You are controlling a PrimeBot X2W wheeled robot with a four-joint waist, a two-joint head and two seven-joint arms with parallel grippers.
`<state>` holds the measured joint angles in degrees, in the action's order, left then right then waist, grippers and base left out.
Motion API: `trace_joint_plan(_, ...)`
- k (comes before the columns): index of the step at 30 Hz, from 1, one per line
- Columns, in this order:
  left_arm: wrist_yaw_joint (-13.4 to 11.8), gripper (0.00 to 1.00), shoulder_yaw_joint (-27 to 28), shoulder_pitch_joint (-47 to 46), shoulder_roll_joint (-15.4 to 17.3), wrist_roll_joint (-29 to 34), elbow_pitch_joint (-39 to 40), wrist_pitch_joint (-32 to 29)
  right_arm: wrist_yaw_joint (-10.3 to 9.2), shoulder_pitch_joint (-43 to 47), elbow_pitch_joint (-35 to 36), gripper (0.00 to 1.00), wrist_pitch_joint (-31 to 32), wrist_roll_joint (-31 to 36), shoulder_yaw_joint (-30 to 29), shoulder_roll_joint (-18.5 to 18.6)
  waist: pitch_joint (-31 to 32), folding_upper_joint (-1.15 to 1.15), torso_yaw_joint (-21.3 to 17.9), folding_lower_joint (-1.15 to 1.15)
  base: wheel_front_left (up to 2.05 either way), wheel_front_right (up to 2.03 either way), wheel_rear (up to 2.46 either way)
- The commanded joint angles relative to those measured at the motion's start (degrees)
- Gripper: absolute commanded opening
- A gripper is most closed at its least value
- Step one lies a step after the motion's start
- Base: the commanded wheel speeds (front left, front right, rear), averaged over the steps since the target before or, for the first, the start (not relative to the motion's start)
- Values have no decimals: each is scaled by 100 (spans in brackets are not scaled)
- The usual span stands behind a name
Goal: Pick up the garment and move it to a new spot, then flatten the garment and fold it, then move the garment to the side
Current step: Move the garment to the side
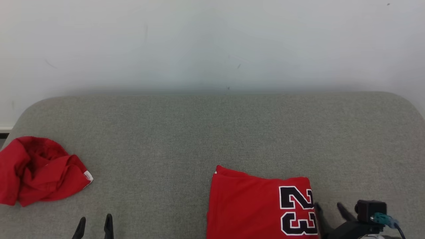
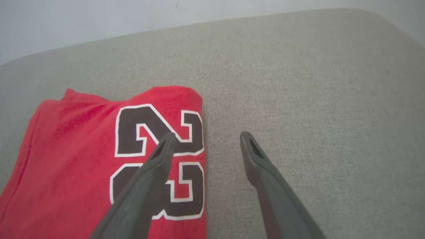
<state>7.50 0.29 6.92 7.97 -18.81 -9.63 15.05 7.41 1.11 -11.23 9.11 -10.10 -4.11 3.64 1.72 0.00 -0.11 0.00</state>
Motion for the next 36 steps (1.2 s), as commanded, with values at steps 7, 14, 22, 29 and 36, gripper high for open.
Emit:
trace_joint_plan(7, -7, 100, -5, -21, -13, -43, 53, 20, 14, -169, 236, 100, 1967, 91, -272, -71, -118, 0, 38, 0, 0, 0, 0)
trace_joint_plan(14, -7, 100, -86, -128, 8, -46, 116, 20, 13, -413, -27, 100, 2470, -75, -309, -74, -280, 0, 177, 0, 0, 0, 0)
trace_joint_plan(22, -7, 100, -118, -224, 11, -28, 133, 20, 14, -641, -623, 100, 2785, -139, -148, -83, -454, 0, 355, 0, 0, 0, 0)
trace_joint_plan(29, -7, 100, -133, -252, -12, -33, 159, 20, 15, -859, -843, 0, 2757, -7, 20, -103, -548, 0, 404, 0, 0, 0, 0)
trace_joint_plan(36, -6, 100, -133, -380, 39, 32, 361, 20, 15, -1473, -740, 0, 2548, 217, -10, 43, -752, 0, 242, 0, 0, 0, 0)
